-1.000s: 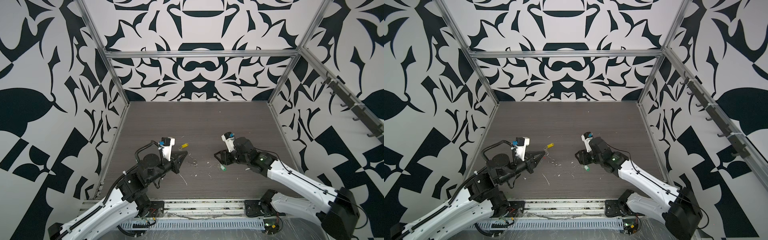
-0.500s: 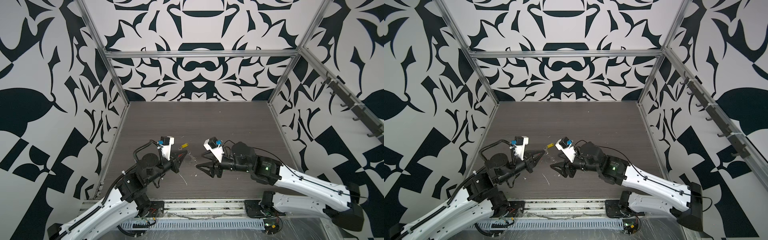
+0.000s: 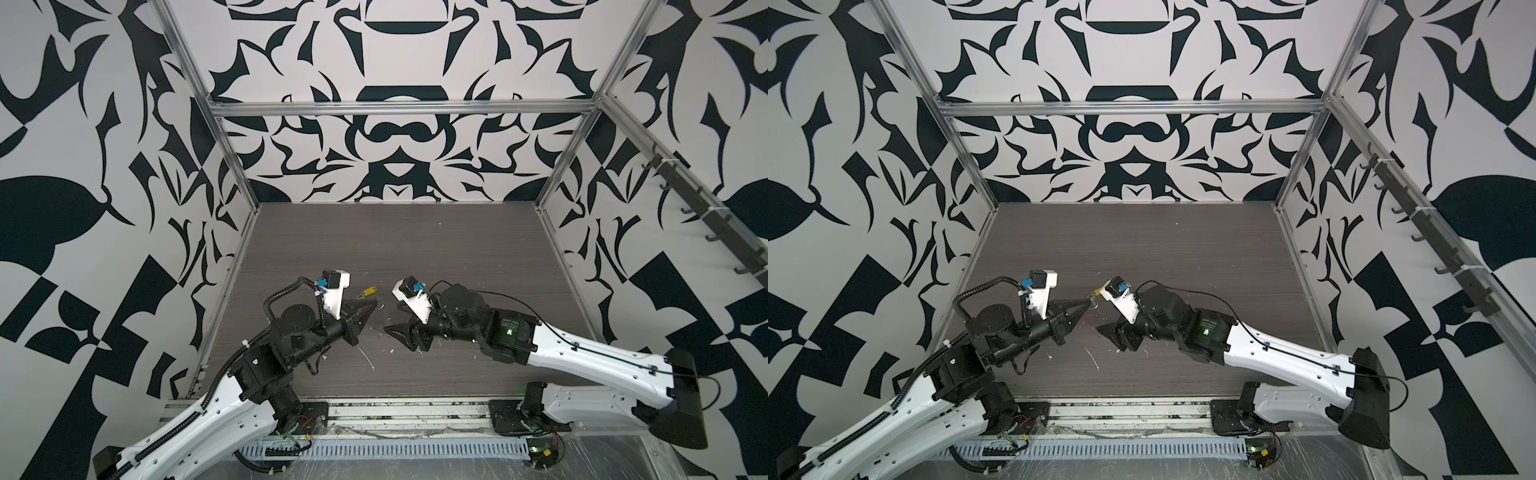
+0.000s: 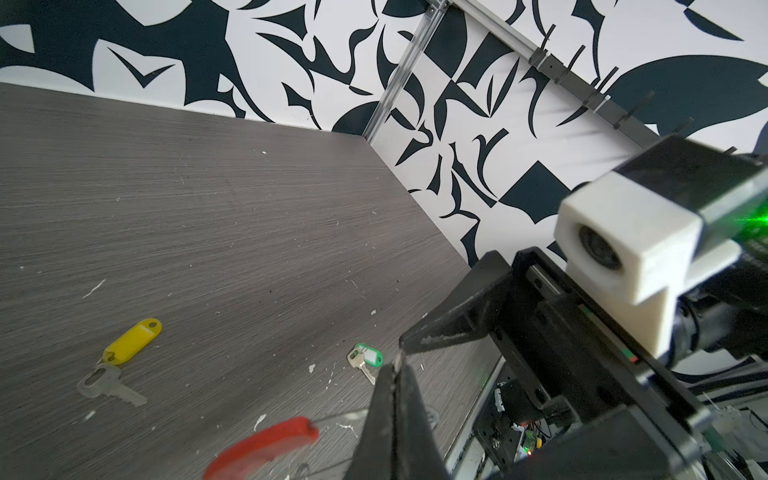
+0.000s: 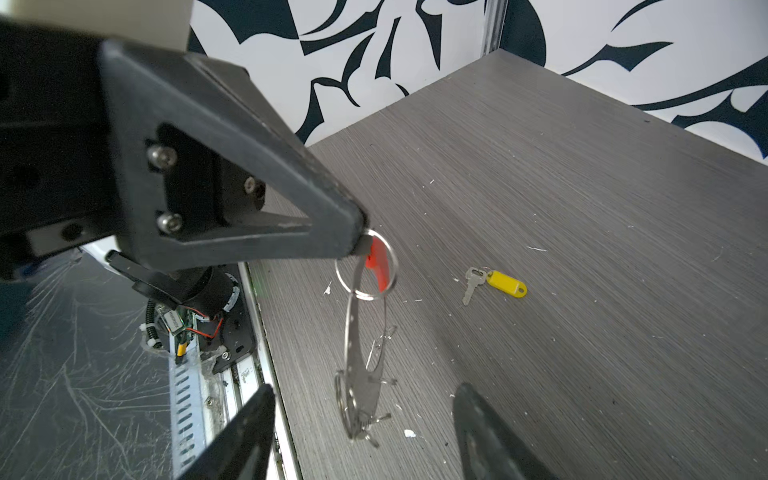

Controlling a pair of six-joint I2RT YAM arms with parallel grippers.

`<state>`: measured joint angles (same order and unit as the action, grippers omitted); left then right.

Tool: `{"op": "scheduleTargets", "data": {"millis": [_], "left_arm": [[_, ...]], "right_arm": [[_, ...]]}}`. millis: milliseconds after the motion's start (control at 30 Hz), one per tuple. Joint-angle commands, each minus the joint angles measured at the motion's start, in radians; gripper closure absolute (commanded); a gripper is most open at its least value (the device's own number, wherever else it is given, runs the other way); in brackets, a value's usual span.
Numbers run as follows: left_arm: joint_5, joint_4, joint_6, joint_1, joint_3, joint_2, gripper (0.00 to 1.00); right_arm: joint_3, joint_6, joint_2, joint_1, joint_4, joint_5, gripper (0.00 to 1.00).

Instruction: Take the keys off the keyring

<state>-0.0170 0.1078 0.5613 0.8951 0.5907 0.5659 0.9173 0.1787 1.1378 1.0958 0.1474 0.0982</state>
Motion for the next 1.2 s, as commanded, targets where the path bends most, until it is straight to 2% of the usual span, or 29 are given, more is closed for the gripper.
{"op": "scheduleTargets", "data": {"millis": [0, 133, 267, 333, 400, 433, 633, 667, 700, 867, 967, 1167], "left_arm": [[0.018, -0.035, 0.021, -0.001, 0.035, -0.003, 1.0], [0.023, -0.037, 0.029, -0.001, 0.037, -0.006, 1.0], [0.04, -0.042, 0.035, -0.001, 0.038, 0.001, 1.0], [0.045, -0.043, 0.039, -0.001, 0.038, 0.0, 0.97], [0.045, -0.041, 0.04, -0.001, 0.041, -0.006, 0.75], [0.042, -0.042, 0.039, -0.001, 0.041, -0.011, 0.68], [-0.031, -0.048, 0.023, -0.001, 0.036, -0.087, 0.39], [-0.041, -0.047, 0.016, -0.001, 0.035, -0.105, 0.14], [-0.051, -0.045, 0.011, -0.001, 0.036, -0.121, 0.0], [-0.087, -0.027, -0.011, -0.002, 0.025, -0.187, 0.01], [-0.097, -0.027, -0.009, -0.002, 0.001, -0.214, 0.0], [-0.103, -0.013, -0.001, -0.002, -0.017, -0.23, 0.01]], "right_arm": [[0.044, -0.001, 0.015, 0.004, -0.065, -0.002, 0.42], [0.046, 0.01, 0.038, 0.004, -0.092, 0.009, 0.57], [0.03, 0.028, 0.045, 0.001, -0.13, 0.001, 0.88], [0.026, 0.035, 0.046, -0.006, -0.135, 0.002, 0.98], [0.024, 0.046, 0.046, -0.017, -0.135, 0.015, 1.0], [0.02, 0.053, 0.044, -0.024, -0.136, 0.021, 1.0], [-0.024, 0.12, 0.04, -0.113, -0.153, 0.12, 1.0], [-0.034, 0.14, 0.05, -0.14, -0.155, 0.151, 1.0], [-0.044, 0.164, 0.061, -0.168, -0.163, 0.19, 1.0], [-0.084, 0.311, 0.192, -0.318, -0.209, 0.451, 1.0], [-0.083, 0.329, 0.277, -0.345, -0.199, 0.524, 1.0], [-0.069, 0.318, 0.353, -0.372, -0.135, 0.466, 1.0]]}}
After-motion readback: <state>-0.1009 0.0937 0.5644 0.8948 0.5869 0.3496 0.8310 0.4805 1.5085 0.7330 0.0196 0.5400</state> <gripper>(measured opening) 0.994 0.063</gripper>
